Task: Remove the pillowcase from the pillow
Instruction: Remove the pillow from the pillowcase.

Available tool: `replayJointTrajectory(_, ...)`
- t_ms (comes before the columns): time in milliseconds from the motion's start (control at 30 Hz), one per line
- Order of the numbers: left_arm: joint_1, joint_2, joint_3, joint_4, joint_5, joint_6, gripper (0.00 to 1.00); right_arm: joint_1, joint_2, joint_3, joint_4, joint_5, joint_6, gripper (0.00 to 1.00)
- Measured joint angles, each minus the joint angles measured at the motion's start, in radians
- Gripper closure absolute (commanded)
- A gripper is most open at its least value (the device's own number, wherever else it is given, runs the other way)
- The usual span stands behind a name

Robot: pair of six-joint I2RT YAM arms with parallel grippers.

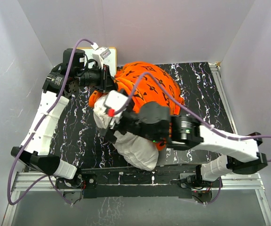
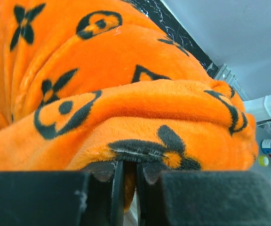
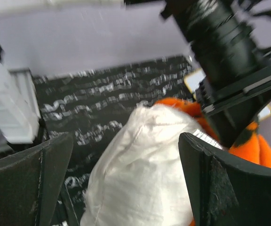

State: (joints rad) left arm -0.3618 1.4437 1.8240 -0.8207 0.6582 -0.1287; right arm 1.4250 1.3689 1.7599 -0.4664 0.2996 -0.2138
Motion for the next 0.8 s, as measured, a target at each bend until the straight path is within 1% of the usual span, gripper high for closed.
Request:
replayJointTrajectory(133, 0.0, 0.003, 0.0, -0.022, 0.0, 0.002, 1.0, 0.001, 0.073, -0.021, -0.072, 0.065, -0.016, 0.02)
replayJointTrajectory(267, 0.0, 0.003, 0.0, -0.023, 0.001, 0.004, 1.0, 0.019, 0.08, -0.064, -0.115, 0.114, -0.039, 0.02)
replayJointTrajectory(467, 0.0, 0.003, 0.003, -0.026, 0.021, 0.0, 1.0, 0.071, 0.092, -0.14, -0.074, 0.274, -0.13, 0.02)
replayJointTrajectory(633, 0.0, 0.003, 0.028, -0.037, 0.037, 0.0, 1.0, 0.082, 0.18, -0.206, 0.002, 0.439, -0.246, 0.02)
replayJointTrajectory(667, 0.0, 0.003, 0.03, -0.039, 0.04, 0.0, 1.0, 0.08, 0.202, -0.213, 0.016, 0.469, -0.267, 0.06)
replayJointTrajectory(700, 0.0, 0.003, 0.031, -0.044, 0.041, 0.0, 1.0, 0.077, 0.222, -0.217, 0.026, 0.494, -0.284, 0.13)
replayJointTrajectory(733, 0.0, 0.003, 0.032, -0.048, 0.041, 0.0, 1.0, 0.071, 0.238, -0.217, 0.033, 0.513, -0.295, 0.26)
replayJointTrajectory(800, 0.003, 0.004, 0.04, -0.061, 0.04, 0.001, 1.0, 0.056, 0.258, -0.218, 0.045, 0.539, -0.304, 0.42)
